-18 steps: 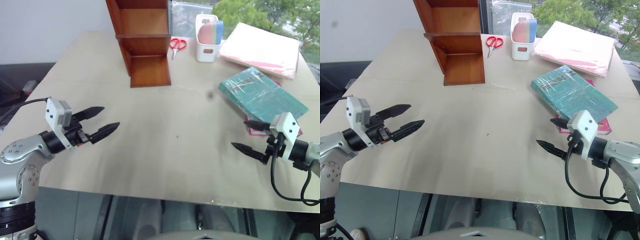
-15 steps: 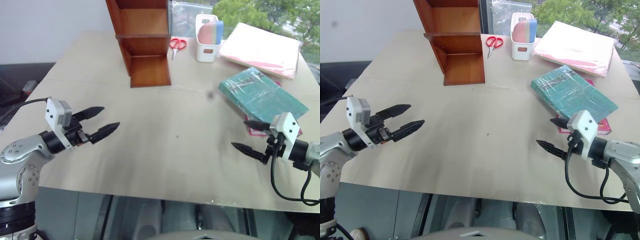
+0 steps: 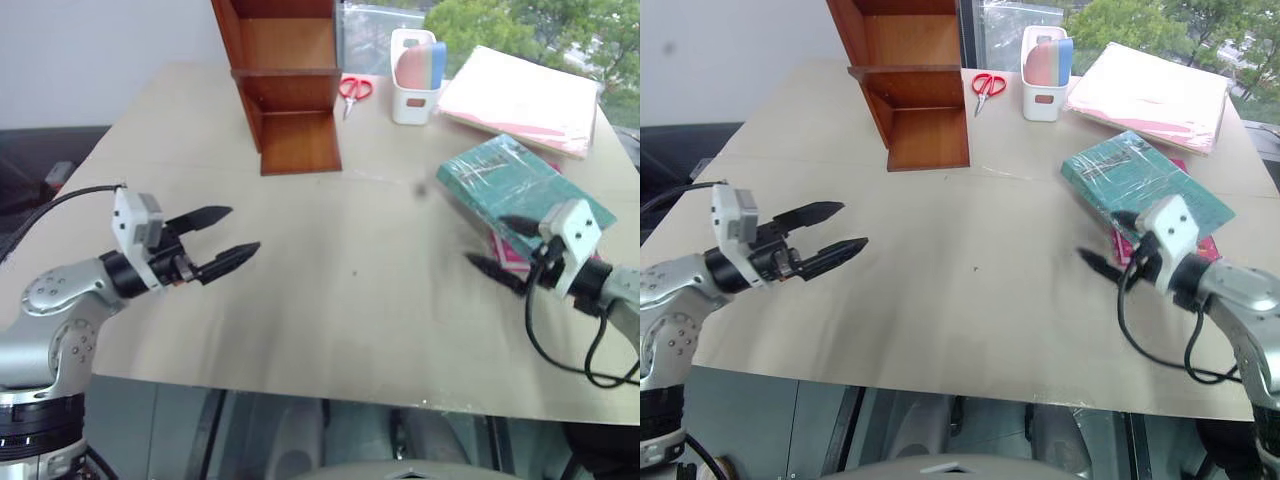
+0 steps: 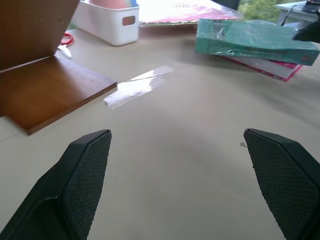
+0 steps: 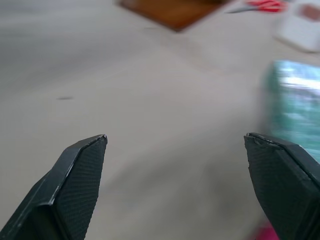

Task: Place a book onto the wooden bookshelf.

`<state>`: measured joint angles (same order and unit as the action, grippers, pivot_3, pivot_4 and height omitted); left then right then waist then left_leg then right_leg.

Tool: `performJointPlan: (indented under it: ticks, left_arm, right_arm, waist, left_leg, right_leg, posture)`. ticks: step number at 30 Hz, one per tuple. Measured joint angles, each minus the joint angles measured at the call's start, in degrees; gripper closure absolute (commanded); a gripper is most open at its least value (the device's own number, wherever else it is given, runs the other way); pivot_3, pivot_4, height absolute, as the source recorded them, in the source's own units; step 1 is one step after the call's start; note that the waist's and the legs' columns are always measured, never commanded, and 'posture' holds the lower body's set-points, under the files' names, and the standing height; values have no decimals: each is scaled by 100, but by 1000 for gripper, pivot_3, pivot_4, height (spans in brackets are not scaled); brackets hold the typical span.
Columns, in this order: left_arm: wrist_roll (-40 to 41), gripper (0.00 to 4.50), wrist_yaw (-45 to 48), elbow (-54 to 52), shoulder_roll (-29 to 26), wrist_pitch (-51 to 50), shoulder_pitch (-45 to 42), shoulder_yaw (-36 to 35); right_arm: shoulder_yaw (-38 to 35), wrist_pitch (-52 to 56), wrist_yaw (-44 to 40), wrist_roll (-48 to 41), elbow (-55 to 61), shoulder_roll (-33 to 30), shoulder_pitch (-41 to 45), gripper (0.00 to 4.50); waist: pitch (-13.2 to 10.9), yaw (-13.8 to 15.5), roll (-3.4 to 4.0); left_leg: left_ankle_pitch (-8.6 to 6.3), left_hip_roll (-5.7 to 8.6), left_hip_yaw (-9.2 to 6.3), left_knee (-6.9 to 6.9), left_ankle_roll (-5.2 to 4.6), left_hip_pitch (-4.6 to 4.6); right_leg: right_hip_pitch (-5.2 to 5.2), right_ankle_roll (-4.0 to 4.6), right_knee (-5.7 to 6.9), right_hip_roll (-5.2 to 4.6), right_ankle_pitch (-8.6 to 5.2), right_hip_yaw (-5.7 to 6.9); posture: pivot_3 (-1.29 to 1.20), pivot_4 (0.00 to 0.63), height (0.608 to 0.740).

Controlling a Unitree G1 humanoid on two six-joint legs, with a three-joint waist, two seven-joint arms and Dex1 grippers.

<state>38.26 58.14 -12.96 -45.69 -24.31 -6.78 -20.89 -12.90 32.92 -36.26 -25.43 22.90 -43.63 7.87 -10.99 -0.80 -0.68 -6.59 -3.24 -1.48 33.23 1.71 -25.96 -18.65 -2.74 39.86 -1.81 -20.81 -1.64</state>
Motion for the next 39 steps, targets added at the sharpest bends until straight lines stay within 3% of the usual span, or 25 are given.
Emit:
performJointPlan:
  ticks: [3, 5, 8, 9, 16, 22, 30, 39]
  left_arm:
    - [-2, 0, 14, -97, 26, 8, -77, 145]
    - [19, 0, -39, -342, 119, 8, -214, 337]
    - [65, 0, -60, -542, 198, -32, -282, 472]
    - [88, 0, -70, -590, 209, -43, -304, 512]
    - [250, 0, -31, -844, 224, -184, -499, 808]
    - [339, 0, -46, -1051, 292, -284, -637, 1030]
    - [449, 0, -247, -1367, 324, -348, -420, 1001]
    - [530, 0, -474, -1568, 327, -397, -199, 944]
  right_arm:
    - [-37, 282, 383, 208, -561, -2, 402, 2047]
    - [-72, 574, 734, 346, -1086, 0, 852, 2542]
    - [-100, 690, 978, 579, -1483, -67, 1198, 4110]
    - [-99, 720, 1076, 680, -1640, -92, 1326, 4411]
    - [191, 725, 1666, 1514, -3430, -179, 2842, 4411]
    - [584, 384, 1757, 2020, -5927, -43, 4452, 4411]
    - [846, -464, 1710, 2488, -8318, -53, 5526, 4411]
    - [740, -269, 886, 2483, -9378, -256, 5938, 4411]
  waist:
    - [0, 7, 1]
    - [-3, 11, 5]
    - [-3, 2, 6]
    - [-3, 0, 6]
    - [-6, -26, 11]
    - [-7, -16, 12]
    - [-11, -18, 17]
    - [-12, -22, 17]
  left_leg:
    - [0, 0, 1, -1, 0, -3]
    - [0, 0, 2, -5, 0, -8]
    - [0, 0, 7, -5, -1, -9]
    - [0, 0, 8, -5, -1, -8]
    - [0, 0, 18, -4, -2, -3]
    - [0, 0, 23, -5, -2, -8]
    - [-1, -1, 51, -7, -4, -14]
    - [-4, -3, 66, -8, -7, -9]
  right_leg:
    - [-1, 1, 2, 1, 0, -2]
    - [-6, 1, 0, 3, 0, -3]
    - [-9, 1, -2, 3, 0, -7]
    - [-10, 1, -2, 3, 0, -9]
    - [-15, 1, 6, 5, 1, -23]
    - [-16, 1, -4, 5, 1, -27]
    - [-41, 1, -1, 3, 0, -56]
    - [-43, 1, 3, 4, 1, -72]
  posture:
    - [0, 150, 740]
    - [0, 150, 740]
    - [0, 150, 740]
    - [0, 150, 740]
    - [0, 150, 740]
    - [0, 150, 740]
    - [0, 150, 740]
    - [0, 150, 740]
